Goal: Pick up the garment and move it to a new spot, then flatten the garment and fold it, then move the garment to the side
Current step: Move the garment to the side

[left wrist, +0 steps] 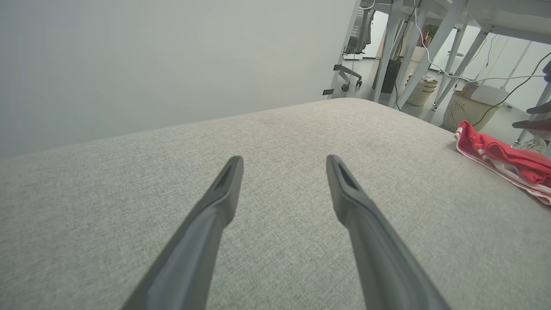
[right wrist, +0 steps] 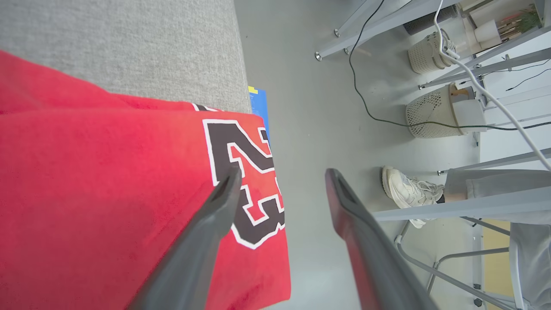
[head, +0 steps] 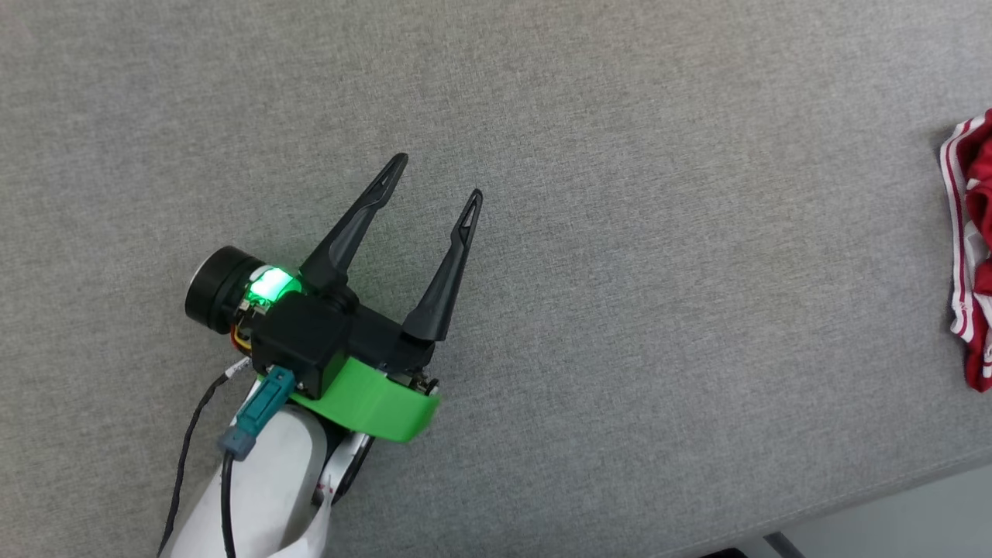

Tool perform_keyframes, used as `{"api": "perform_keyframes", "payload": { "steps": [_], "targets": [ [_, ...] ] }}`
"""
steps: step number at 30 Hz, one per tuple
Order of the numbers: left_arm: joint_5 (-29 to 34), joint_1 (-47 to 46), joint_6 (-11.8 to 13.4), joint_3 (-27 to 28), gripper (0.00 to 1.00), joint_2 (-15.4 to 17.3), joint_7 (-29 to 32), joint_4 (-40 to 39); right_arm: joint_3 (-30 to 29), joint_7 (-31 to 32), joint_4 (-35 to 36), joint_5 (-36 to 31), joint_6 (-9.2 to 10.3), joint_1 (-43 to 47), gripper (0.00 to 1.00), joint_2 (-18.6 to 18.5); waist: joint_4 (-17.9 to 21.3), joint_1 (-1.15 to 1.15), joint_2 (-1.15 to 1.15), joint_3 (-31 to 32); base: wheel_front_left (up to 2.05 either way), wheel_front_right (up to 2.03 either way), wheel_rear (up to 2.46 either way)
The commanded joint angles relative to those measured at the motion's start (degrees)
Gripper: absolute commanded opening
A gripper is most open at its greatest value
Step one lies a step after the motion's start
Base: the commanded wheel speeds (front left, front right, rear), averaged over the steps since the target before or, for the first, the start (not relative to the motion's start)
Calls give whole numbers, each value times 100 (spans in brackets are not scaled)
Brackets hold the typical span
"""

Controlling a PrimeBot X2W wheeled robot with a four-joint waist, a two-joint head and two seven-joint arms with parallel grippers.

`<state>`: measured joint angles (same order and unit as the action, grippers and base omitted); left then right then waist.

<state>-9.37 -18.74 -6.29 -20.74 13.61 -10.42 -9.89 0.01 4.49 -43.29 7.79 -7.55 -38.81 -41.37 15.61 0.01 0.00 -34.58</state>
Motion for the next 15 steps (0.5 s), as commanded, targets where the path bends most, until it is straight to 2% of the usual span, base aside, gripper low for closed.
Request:
{"api": "perform_keyframes", "payload": {
  "steps": [1,6,9,15],
  "targets": [
    [-69,54,34,22,100,-49,-87,112,13,-50,63,-58,6,-85,100,-23,-39,-1,0,333,0,0,0],
    [-233,263,132,116,100,-139,-256,566,103,-200,602,50,6,-20,100,79,-92,-1,0,935,0,0,0],
    [-359,422,215,235,100,-193,-337,842,174,-254,1240,71,6,129,100,205,-159,-1,0,1337,0,0,0],
    [-527,804,380,511,100,-266,-433,1389,192,-152,2719,299,6,813,100,773,-402,-1,0,2067,0,0,0]
  ]
}}
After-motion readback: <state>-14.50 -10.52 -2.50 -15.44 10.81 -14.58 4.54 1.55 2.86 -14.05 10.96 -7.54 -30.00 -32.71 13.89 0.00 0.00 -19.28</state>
